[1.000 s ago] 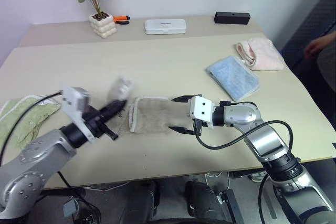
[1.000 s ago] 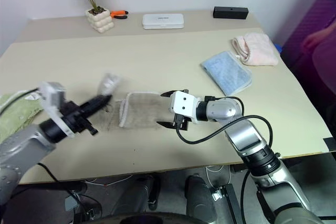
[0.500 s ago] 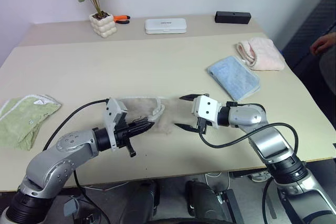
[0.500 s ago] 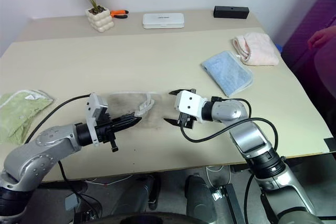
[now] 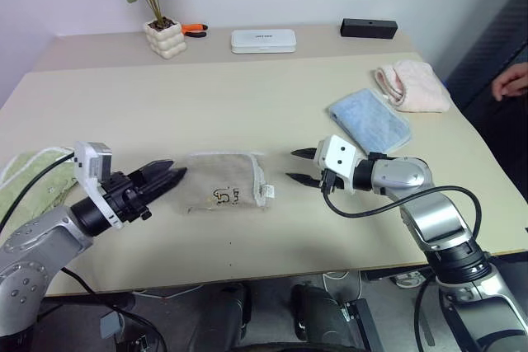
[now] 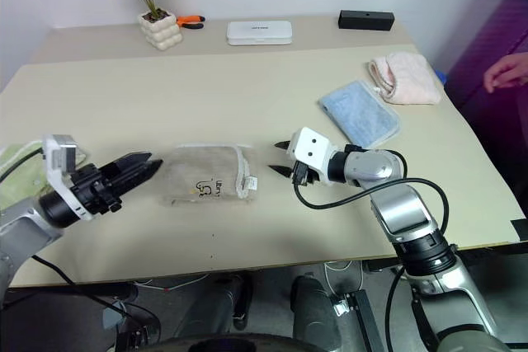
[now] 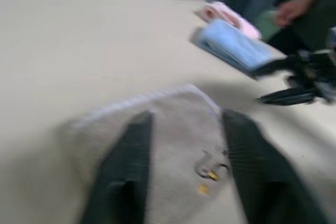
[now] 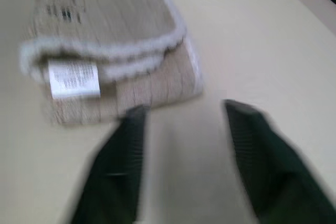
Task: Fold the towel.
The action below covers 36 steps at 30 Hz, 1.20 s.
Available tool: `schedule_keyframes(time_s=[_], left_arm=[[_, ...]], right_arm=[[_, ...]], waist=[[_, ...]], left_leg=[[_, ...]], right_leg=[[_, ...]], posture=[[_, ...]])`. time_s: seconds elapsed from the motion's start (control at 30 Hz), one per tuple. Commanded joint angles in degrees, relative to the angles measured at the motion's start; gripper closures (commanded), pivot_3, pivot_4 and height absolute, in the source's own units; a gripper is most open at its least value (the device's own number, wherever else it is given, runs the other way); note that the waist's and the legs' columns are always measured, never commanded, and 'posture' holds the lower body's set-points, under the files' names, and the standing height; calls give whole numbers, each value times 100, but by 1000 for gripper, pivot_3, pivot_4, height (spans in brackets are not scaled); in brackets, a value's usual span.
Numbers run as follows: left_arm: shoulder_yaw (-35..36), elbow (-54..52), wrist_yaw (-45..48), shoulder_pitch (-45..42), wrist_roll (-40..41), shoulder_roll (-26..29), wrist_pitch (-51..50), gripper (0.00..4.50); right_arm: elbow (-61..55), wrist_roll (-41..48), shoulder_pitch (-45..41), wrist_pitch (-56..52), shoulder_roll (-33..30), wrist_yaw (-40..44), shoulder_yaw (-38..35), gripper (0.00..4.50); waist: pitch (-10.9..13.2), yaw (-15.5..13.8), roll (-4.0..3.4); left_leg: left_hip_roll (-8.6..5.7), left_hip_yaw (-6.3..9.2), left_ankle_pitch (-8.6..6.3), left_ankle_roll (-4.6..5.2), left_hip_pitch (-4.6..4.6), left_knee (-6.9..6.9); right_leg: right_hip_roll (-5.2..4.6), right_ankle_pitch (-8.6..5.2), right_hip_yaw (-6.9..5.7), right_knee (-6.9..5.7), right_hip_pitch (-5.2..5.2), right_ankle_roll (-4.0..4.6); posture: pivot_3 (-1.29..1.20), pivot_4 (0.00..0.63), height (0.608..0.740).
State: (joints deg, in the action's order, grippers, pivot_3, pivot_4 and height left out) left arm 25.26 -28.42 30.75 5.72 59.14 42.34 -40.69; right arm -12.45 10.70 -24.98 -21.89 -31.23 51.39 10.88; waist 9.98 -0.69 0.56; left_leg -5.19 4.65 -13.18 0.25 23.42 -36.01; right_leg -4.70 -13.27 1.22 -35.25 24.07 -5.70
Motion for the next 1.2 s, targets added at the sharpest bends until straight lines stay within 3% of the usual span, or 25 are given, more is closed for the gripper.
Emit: schedule_keyframes(time_s=[0.03,0.17,0.4,0.63,0.8,0.87,0.93,1.07,1.2], left_arm=[[-659,-146,-79,-169,-878,13,269,3458],[-1558,331,-102,-476,-1746,-422,640,3458],[-2343,1143,192,-621,-2867,-717,1230,3458],[-1632,996,201,-334,-2729,-961,1592,3458],[-742,829,-52,-2,-2344,-1055,1376,3458],[-423,702,-159,44,-1861,-1174,1102,2928],[-111,545,-269,179,-1513,-1227,879,2071],[96,383,-357,291,-1689,-1204,1075,46],[8,140,-92,381,-1837,-1146,1352,16]], right_arm=[[-661,588,-237,-662,477,-183,21,4439],[-461,359,-224,-934,946,-465,568,4439],[727,-517,-172,-761,1273,-1053,1324,4439],[424,-191,-113,-1041,1017,-875,830,4439],[-89,238,-90,-1249,630,-534,389,2105],[-252,410,-67,-1324,539,-433,248,1055],[-404,747,-43,-1777,558,-509,-65,31],[-238,1404,-98,-3454,1105,-1198,-549,0],[-82,1670,-203,-4230,1599,-1649,-750,0]], waist=[[0,4,-1],[-2,3,-1],[-3,10,0],[-5,11,-1],[-4,5,-1],[-4,8,-1],[-4,8,1],[-5,7,3],[-4,9,2]], left_leg=[[1,0,0,0,0,1],[-1,-2,0,-1,-1,6],[-2,-2,-6,-12,1,5],[-1,-2,-5,-11,0,4],[-1,-1,-5,-11,2,4],[0,-1,-5,-10,2,4],[0,0,-2,-4,2,3],[2,1,-1,-2,2,2],[1,-1,-1,-4,3,3]], right_leg=[[1,0,0,-1,2,0],[1,1,2,1,3,1],[2,4,1,-1,29,3],[2,6,0,-5,28,0],[2,5,0,-6,26,1],[1,5,-1,-5,25,1],[2,5,-2,-5,21,0],[2,5,0,-10,14,1],[1,4,2,-9,18,4]], posture=[[0,150,740],[0,150,740],[0,150,740],[0,150,740],[0,150,740],[0,150,740],[0,150,740],[0,150,740],[0,150,740]])
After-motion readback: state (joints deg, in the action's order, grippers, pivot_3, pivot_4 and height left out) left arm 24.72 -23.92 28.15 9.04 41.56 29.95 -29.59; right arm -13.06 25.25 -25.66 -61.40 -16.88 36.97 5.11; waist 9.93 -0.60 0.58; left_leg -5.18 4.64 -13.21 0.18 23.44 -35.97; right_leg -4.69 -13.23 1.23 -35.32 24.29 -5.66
